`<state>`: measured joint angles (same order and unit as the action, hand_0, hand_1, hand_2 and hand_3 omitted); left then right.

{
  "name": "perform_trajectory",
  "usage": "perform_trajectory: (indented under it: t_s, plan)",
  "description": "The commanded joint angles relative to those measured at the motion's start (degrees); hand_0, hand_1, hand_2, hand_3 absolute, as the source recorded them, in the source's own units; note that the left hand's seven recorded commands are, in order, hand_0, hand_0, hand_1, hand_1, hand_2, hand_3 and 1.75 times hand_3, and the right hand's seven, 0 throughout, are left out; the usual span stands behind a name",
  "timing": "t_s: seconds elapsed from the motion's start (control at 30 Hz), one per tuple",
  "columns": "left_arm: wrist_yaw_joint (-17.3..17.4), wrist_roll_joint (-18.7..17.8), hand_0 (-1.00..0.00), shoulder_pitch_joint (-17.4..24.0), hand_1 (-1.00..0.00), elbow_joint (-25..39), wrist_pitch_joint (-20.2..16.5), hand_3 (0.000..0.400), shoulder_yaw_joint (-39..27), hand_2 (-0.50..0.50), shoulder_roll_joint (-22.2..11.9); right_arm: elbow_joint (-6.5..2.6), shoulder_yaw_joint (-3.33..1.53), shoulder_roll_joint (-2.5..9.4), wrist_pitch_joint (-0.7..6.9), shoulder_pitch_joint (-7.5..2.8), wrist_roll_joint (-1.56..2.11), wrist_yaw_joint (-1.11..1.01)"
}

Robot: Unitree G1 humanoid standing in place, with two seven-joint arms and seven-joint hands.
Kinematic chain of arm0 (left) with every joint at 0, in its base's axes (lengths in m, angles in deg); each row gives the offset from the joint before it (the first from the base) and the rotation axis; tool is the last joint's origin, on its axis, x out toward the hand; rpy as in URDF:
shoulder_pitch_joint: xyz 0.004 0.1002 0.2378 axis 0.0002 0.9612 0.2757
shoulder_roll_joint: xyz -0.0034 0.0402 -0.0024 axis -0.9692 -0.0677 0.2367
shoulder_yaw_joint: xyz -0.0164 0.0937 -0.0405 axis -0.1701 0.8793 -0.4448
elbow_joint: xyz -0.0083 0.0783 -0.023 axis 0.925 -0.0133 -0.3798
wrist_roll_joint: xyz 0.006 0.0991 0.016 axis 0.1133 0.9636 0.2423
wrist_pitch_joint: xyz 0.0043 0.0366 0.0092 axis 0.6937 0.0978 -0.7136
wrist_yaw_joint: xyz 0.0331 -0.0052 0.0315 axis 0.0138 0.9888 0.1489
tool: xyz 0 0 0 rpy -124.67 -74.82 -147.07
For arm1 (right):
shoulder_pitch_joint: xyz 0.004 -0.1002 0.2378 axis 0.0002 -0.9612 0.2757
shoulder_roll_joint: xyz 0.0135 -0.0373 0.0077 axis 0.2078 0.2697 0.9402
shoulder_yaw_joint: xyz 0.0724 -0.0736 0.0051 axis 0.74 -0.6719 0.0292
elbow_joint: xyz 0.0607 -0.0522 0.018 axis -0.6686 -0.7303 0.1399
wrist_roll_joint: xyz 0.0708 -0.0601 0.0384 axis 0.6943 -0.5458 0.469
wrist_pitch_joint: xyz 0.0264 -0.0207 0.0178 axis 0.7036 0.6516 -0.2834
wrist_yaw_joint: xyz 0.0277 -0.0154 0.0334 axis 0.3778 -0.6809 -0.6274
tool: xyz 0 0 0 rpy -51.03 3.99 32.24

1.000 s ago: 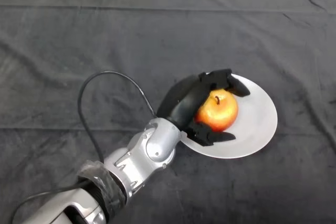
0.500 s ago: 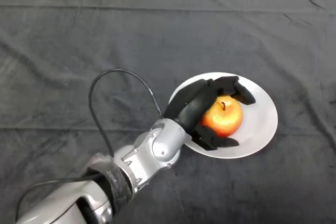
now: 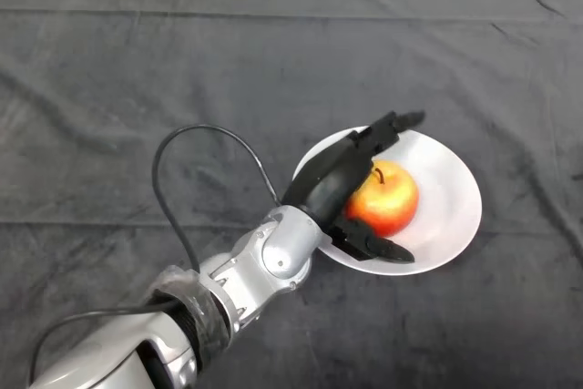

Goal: Move the apple to the plate

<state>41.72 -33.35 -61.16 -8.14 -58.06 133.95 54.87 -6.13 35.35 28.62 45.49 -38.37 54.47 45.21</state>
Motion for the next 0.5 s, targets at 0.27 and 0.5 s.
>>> perform_trajectory:
  t_s: [0.27,0.5]
  plan:
    - [3.1,-2.4,0.00,-2.5,0.00,3.3,5.4,0.000,-6.9,0.00,-9.1,0.79,0.84,-1.92,-0.02,2.37,1.57,0.17]
    - [5.1,-6.1,0.00,1.5,0.00,7.2,9.2,0.000,-15.9,0.00,-17.3,0.83,0.83,-1.89,-0.04,2.35,1.56,0.18]
